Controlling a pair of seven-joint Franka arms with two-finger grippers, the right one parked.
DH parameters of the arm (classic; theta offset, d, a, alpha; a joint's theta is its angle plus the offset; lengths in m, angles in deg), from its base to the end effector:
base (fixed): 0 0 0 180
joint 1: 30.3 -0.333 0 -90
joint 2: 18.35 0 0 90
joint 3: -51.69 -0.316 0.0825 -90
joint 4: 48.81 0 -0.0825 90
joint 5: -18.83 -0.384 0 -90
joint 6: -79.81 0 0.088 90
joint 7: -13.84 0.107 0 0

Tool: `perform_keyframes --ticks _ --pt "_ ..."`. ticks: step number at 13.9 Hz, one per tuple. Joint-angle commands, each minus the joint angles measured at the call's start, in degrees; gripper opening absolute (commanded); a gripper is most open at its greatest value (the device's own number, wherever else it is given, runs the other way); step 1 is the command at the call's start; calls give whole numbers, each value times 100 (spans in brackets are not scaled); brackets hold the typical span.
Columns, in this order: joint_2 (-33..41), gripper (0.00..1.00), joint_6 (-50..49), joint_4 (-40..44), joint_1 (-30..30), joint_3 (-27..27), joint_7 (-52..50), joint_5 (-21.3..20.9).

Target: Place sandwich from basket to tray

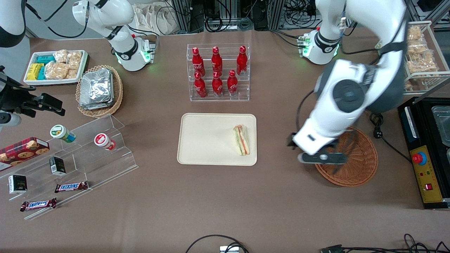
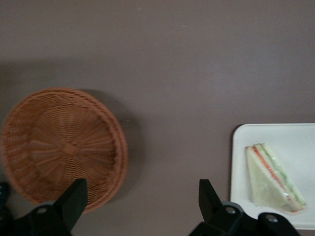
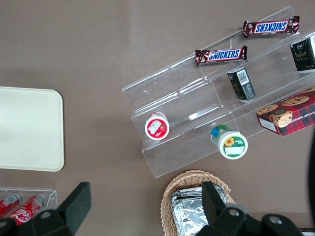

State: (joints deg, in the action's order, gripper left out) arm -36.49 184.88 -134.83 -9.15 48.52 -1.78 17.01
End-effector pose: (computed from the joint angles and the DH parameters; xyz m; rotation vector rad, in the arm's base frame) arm 0.6261 -0.2052 0.4884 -3.0990 0.0807 -0.0457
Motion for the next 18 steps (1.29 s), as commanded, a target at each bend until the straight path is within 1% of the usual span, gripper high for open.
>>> perform_keyframes --ticks 1,3,5,6,9,12,18 --pt "853 100 -179 -739 -540 71 629 -3" --pt "1415 100 -277 -1230 -883 71 938 -3" --pt "1943 100 -216 -1767 -1286 71 1018 32" --pt "2102 100 -250 -1874 -1358 71 1018 33" --pt "2244 100 -373 -1892 -1403 71 1009 -3" --pt "2323 100 -820 -1691 -1420 71 1009 -3" --pt "2367 100 -866 -1646 -1429 71 1000 6"
